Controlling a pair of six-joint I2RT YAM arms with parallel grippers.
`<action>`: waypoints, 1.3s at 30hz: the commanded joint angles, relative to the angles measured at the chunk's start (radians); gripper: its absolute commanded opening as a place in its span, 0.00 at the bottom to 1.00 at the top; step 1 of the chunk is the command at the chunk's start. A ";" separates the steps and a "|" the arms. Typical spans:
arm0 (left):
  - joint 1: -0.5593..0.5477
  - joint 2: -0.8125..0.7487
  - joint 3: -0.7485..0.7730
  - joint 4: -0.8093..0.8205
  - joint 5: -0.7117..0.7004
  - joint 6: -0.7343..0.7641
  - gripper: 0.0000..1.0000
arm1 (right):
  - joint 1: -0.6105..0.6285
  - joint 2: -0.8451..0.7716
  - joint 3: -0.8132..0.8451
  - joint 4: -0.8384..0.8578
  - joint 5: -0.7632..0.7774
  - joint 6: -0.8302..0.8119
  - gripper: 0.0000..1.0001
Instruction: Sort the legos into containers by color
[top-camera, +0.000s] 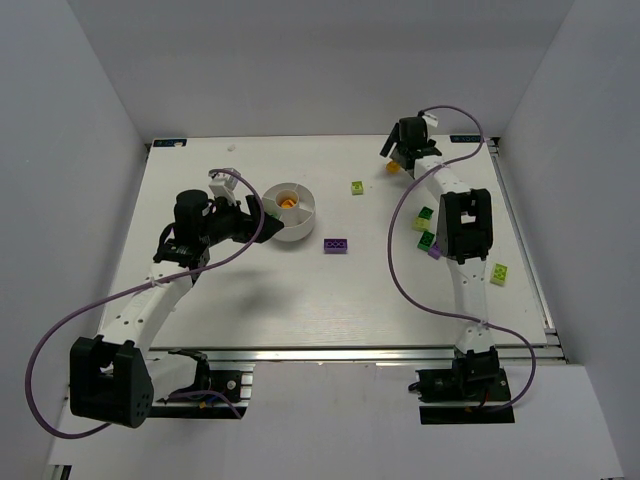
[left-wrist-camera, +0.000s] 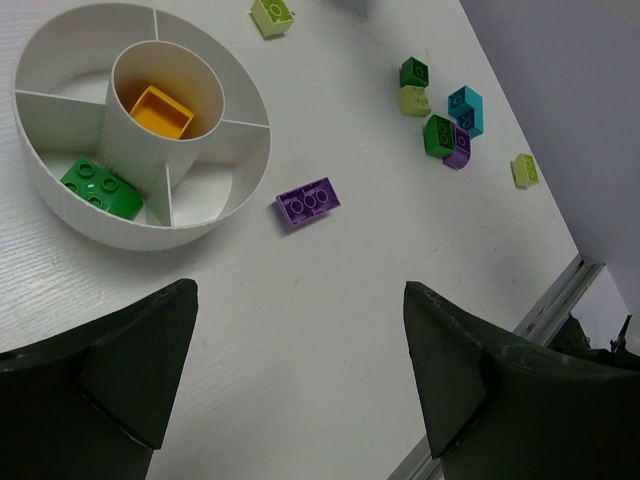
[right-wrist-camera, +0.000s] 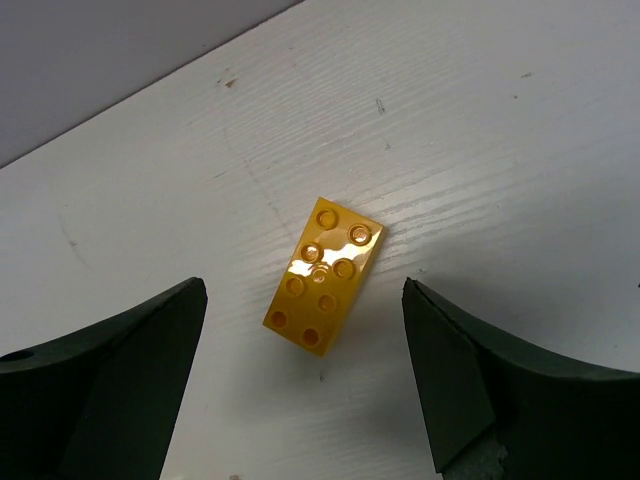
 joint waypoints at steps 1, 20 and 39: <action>0.001 -0.012 -0.006 0.003 -0.013 0.004 0.94 | 0.009 0.053 0.077 0.017 0.083 0.036 0.84; 0.010 -0.024 -0.005 -0.007 -0.026 0.012 0.94 | 0.021 0.116 0.093 0.040 0.128 0.029 0.58; 0.010 -0.024 -0.016 0.036 0.057 -0.030 0.94 | -0.017 -0.216 -0.401 0.216 -0.284 -0.259 0.04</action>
